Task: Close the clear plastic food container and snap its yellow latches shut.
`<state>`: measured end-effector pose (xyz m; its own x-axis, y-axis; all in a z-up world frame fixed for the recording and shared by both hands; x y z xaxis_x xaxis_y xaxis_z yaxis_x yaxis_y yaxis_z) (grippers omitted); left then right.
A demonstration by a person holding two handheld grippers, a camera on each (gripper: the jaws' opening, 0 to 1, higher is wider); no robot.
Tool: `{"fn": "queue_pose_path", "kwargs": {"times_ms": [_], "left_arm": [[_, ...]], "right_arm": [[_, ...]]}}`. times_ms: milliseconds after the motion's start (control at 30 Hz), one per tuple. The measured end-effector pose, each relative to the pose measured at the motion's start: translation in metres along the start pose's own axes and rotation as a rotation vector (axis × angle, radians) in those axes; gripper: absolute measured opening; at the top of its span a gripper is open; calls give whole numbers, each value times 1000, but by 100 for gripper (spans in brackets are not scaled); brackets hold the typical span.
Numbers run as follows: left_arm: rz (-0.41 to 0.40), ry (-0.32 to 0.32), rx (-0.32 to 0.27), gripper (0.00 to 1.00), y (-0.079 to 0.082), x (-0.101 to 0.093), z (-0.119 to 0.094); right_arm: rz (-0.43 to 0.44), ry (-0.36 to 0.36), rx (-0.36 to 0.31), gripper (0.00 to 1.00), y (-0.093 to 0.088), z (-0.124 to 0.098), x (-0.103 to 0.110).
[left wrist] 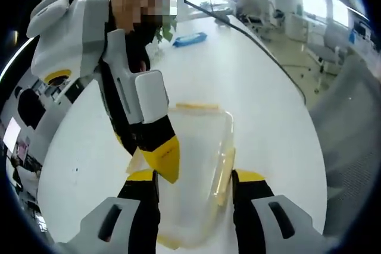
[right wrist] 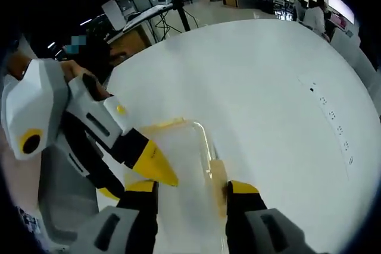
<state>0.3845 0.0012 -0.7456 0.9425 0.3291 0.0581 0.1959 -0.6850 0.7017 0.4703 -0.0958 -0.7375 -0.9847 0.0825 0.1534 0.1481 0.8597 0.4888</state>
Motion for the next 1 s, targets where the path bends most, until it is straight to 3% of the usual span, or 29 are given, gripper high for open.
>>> {"fn": "queue_pose_path", "kwargs": {"times_ms": [1000], "left_arm": [[-20,-3,-1,45,-1,1,1]], "right_arm": [[-67,92,106,41,9,3,-8]]}}
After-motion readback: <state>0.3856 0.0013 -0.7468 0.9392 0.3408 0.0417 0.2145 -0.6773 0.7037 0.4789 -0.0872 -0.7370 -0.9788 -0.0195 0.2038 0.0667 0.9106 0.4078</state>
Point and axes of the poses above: the point that each gripper's makers call its tool centre point, and the gripper's own axes: z roughly forward along the fingers, x roughly to its left, y roughly out of its top, the point moved 10 cm from there along -z, roughly backward along the fingers, and after that the axes turned 13 degrees about -z, right-handed, at the moved point
